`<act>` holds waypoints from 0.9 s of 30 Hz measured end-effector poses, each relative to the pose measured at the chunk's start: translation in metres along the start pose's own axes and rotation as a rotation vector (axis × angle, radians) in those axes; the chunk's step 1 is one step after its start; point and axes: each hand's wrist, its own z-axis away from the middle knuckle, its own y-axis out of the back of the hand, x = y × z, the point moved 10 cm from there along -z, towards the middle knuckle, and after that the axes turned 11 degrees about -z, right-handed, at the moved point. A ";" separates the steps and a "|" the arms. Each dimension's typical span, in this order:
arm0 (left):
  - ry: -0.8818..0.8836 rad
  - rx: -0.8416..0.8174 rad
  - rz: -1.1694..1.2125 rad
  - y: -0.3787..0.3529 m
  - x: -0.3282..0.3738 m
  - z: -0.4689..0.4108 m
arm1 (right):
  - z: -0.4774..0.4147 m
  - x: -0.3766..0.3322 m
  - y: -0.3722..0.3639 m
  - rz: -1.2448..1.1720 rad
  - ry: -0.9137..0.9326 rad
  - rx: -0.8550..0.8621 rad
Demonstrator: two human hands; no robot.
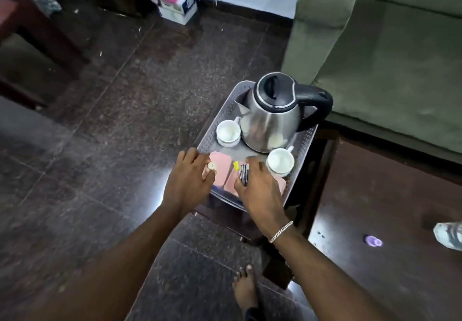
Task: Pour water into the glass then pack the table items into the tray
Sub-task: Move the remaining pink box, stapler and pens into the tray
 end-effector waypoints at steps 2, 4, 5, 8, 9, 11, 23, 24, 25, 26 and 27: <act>-0.028 -0.001 -0.031 -0.005 -0.004 0.000 | -0.005 -0.001 -0.013 0.036 -0.003 -0.004; -0.045 -0.005 -0.025 -0.008 -0.004 0.000 | -0.008 -0.001 -0.019 0.063 -0.001 0.005; -0.046 -0.015 -0.001 -0.011 -0.005 -0.001 | -0.009 0.000 -0.021 0.072 0.004 0.009; -0.039 -0.018 0.036 -0.012 -0.007 -0.003 | -0.010 0.000 -0.023 0.088 0.008 0.011; -0.050 0.011 0.026 -0.009 -0.006 -0.003 | -0.010 0.000 -0.022 0.084 0.007 0.010; -0.075 0.085 -0.005 0.002 0.001 0.000 | -0.007 0.000 -0.014 0.046 0.012 0.025; -0.294 0.175 0.229 0.029 0.146 0.006 | 0.046 0.068 0.119 -0.055 0.106 0.276; -0.318 0.160 0.246 0.026 0.167 0.008 | 0.053 0.083 0.133 -0.048 0.087 0.287; -0.343 0.144 0.265 0.022 0.186 0.010 | 0.060 0.097 0.147 -0.039 0.075 0.300; -0.365 0.124 0.288 0.018 0.207 0.012 | 0.067 0.112 0.160 -0.030 0.065 0.312; -0.386 0.101 0.313 0.011 0.228 0.015 | 0.075 0.128 0.173 -0.027 0.051 0.323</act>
